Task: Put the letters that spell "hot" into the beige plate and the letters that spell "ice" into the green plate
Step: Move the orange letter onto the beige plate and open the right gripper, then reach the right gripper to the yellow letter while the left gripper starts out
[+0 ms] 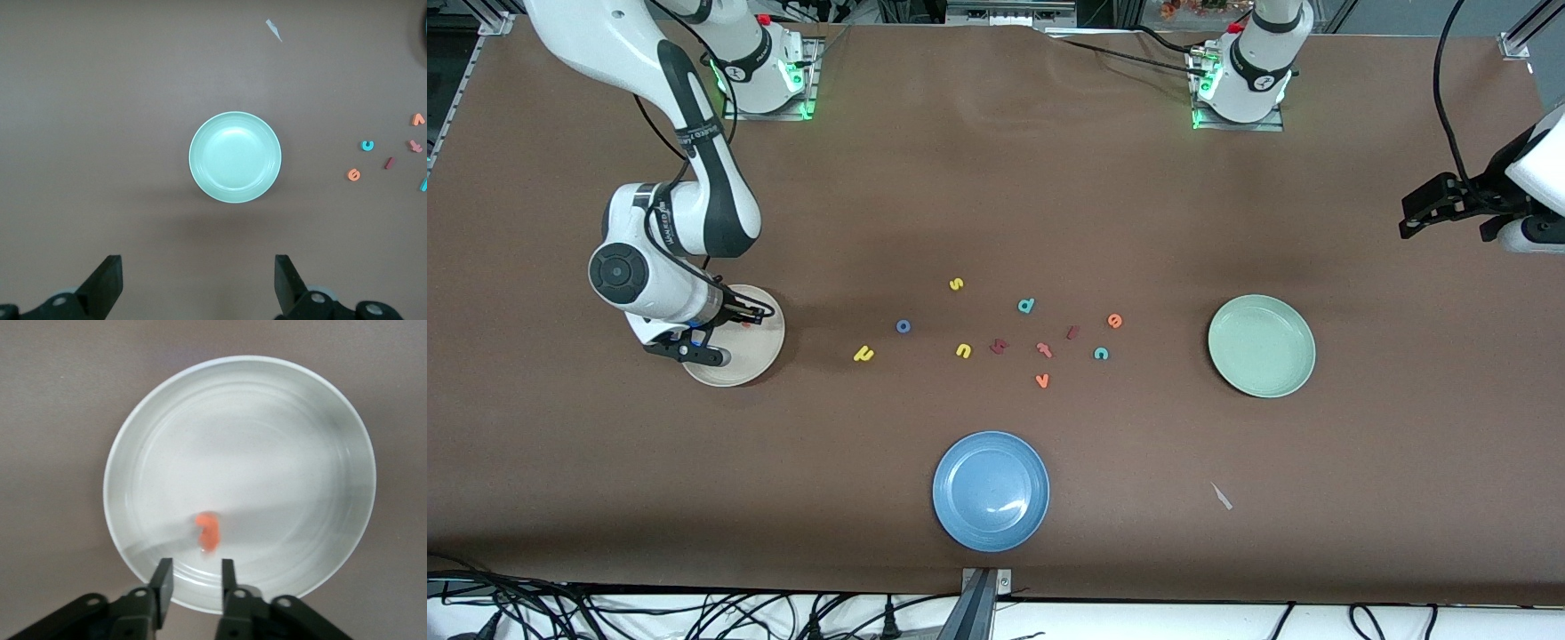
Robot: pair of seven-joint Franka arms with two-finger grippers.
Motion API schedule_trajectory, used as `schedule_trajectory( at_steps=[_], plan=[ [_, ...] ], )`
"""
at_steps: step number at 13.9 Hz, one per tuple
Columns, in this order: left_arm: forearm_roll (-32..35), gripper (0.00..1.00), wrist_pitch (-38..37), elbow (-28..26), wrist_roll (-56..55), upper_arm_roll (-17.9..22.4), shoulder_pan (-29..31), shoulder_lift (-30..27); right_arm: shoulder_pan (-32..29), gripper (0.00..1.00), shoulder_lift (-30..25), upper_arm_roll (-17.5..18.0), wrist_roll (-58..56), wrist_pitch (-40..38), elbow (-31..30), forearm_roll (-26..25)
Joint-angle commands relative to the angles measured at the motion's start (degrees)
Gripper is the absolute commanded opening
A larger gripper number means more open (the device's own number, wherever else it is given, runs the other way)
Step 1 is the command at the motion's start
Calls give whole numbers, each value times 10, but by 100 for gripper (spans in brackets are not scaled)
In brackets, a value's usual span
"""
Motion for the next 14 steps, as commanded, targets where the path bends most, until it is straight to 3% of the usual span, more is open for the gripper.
schedule_trajectory(
  at_steps=[1,3,7,12,14],
  plan=[
    [3,100,-12,4,15,-2,8,-1,1,100,-3,1,-2,-4,19,10],
    [3,100,-13,5,15,-3,7,-1,5,100,12,8,60,-38,65,13],
    [3,100,-13,5,15,-3,7,-1,6,100,59,44,166,-52,142,86],
    [3,100,-13,7,15,-3,6,-1,7,100,119,102,350,-33,201,86],
    [3,100,-13,7,15,-3,6,-1,29,100,131,104,392,-13,201,83]
  ],
)
